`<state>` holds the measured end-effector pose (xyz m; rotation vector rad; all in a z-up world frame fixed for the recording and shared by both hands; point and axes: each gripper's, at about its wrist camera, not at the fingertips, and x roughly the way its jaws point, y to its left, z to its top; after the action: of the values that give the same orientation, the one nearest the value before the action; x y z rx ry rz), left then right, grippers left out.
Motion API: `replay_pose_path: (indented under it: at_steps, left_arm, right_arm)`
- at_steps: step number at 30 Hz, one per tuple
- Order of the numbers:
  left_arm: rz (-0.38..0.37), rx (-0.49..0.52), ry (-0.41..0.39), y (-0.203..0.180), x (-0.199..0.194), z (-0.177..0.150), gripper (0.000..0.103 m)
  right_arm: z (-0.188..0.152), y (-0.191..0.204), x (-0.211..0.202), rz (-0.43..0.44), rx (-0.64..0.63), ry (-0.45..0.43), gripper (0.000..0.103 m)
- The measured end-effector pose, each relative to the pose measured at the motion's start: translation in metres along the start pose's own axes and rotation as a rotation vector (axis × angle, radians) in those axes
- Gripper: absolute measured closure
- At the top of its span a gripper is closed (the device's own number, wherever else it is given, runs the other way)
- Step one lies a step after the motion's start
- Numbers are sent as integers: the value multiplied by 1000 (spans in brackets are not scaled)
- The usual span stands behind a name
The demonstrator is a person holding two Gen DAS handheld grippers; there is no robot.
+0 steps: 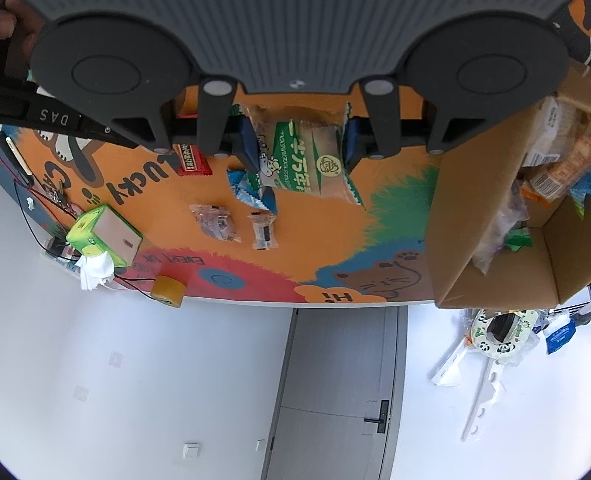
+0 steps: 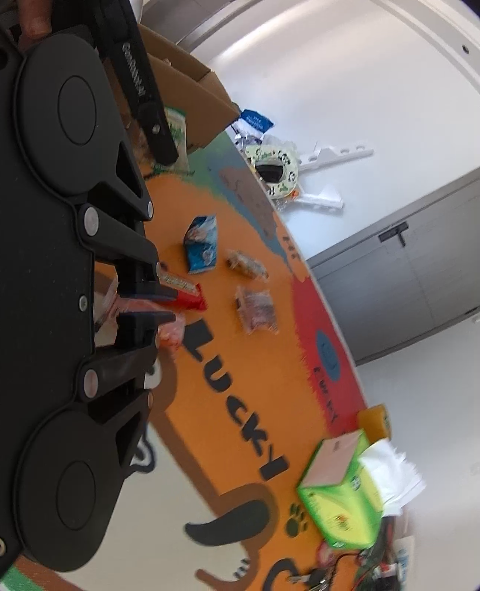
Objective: Organize snacks
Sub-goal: 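Carry the bread pack and sausage pack over the cardboard box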
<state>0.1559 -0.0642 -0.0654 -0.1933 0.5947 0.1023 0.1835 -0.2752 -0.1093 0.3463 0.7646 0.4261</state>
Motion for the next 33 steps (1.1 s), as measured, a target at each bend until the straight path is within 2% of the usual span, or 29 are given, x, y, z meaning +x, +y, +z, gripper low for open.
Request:
replay_pose_path:
  at_steps: [1, 2, 4, 7, 8, 13, 17, 21, 24, 26, 28, 33]
  left_arm:
    - [2, -2, 1, 1, 0, 0, 58]
    - [3, -4, 2, 1, 1, -1, 58]
    - [4, -9, 6, 1, 3, -1, 58]
    - [1, -16, 11, 3, 5, -2, 58]
    - [-1, -17, 13, 5, 6, -2, 58]
    - [-9, -35, 23, 12, 10, -3, 58]
    - [-13, -48, 18, 19, 11, -6, 58]
    - [-17, -50, 25, 21, 12, -5, 58]
    - [-23, -50, 20, 19, 9, -6, 58]
    - [-26, -50, 18, 18, 6, -7, 58]
    - [-28, -49, 13, 17, 2, -7, 58]
    - [-33, -45, -15, 14, -9, -2, 58]
  right_arm:
    - [-1, -1, 0, 0, 5, 0, 76]
    - [-2, -3, 0, -2, 8, 1, 72]
    - [-3, -3, 2, -6, 3, 9, 69]
    - [-3, -3, 8, -19, -2, 15, 58]
    - [-3, -2, 11, -23, -8, 19, 58]
    - [-4, 7, 23, -43, -35, 27, 58]
    - [-4, 15, 29, -106, -91, 23, 69]
    - [-7, 21, 28, -139, -138, 27, 69]
    - [-12, 23, 23, -157, -172, 23, 77]
    - [-12, 19, 19, -135, -149, 23, 81]
    - [-11, 14, 14, -87, -107, 25, 82]
    - [-7, 20, -3, -57, -104, -20, 82]
